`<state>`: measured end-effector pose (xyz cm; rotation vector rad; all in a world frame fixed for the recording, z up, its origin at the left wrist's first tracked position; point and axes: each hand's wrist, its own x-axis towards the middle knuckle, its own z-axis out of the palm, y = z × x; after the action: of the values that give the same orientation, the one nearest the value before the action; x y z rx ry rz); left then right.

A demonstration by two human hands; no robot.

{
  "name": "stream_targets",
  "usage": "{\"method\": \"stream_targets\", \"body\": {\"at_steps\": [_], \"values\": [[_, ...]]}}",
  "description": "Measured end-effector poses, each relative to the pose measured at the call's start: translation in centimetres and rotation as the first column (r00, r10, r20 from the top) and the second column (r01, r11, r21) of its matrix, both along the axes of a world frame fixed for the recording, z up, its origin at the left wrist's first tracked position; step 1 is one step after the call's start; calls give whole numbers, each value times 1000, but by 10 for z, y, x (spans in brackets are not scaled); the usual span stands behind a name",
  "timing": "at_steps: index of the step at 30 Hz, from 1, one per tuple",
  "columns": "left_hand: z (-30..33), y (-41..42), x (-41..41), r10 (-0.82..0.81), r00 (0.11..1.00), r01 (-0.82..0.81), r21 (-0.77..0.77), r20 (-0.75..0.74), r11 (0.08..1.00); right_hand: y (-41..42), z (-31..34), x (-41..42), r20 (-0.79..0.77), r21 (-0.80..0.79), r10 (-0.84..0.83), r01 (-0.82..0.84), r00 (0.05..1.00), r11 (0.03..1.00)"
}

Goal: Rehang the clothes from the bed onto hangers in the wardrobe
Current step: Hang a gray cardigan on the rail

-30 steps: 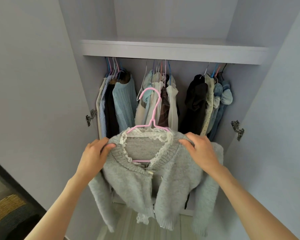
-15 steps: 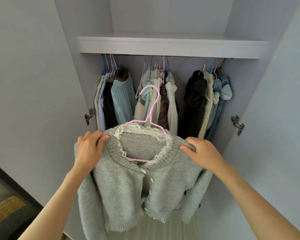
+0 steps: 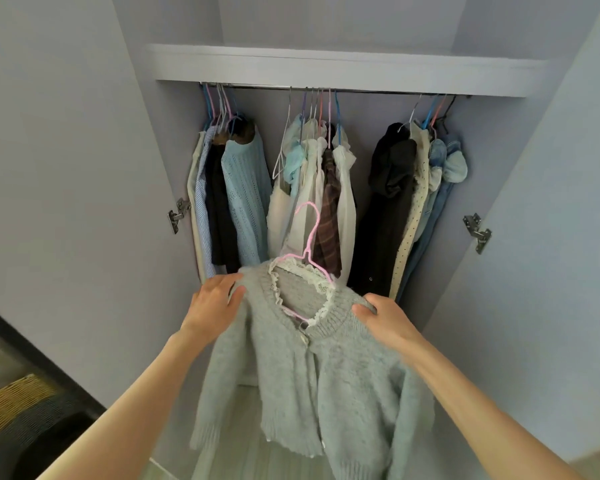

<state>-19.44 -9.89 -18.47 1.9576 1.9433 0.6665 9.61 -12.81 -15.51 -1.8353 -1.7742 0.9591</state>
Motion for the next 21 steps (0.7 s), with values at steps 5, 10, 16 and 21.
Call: {"method": "stream_targets", "body": {"at_steps": [5,10,16,21], "values": [[2,3,-18,17,1000,-17,43,-10,999,22,9,-39,-260,-99,-34,8,965,995],[12,29,-37,5,1000,-4,97,-6,995,63,37,-81,-285,36,66,-58,956,998],[25,95,-52,1,1000,4,218,-21,976,130,38,-118,-317,118,117,-83,941,990],[44,181,-67,29,996,-1,299,-89,954,206,42,-150,-339,167,127,-73,932,983]]}}
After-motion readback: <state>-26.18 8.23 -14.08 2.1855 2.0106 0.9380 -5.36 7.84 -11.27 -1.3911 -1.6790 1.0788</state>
